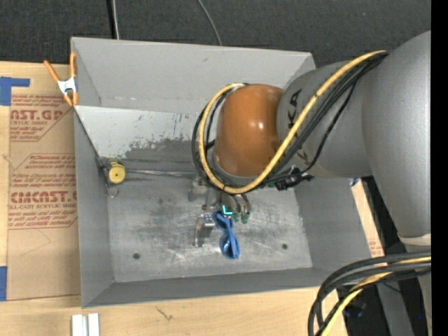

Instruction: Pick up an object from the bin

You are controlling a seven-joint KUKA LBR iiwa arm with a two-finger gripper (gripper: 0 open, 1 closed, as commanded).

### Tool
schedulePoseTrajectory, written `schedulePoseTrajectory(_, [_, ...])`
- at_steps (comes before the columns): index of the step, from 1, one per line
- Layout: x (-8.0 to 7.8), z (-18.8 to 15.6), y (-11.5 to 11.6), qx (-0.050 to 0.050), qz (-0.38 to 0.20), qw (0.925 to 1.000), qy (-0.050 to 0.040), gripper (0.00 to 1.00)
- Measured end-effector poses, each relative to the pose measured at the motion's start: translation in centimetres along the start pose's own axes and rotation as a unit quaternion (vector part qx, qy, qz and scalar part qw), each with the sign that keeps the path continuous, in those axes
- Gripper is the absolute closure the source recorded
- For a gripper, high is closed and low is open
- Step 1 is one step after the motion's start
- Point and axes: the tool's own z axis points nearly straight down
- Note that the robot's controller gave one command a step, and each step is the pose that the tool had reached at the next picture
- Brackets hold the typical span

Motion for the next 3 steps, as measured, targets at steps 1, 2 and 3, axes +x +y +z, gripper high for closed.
schedulePoseTrajectory(1, [-4.7, 4.1, -11.6, 0.002, -0.109, 0.9941, -0.0038, 0.0])
schedulePoseTrajectory(2, [-1.7, 6.2, -7.4, 0.002, -0.021, 0.9997, -0.0104, 0.0])
schedulePoseTrajectory(3, [-5.1, 6.5, -10.8, 0.0, -0.165, 0.9863, -0.0073, 0.0])
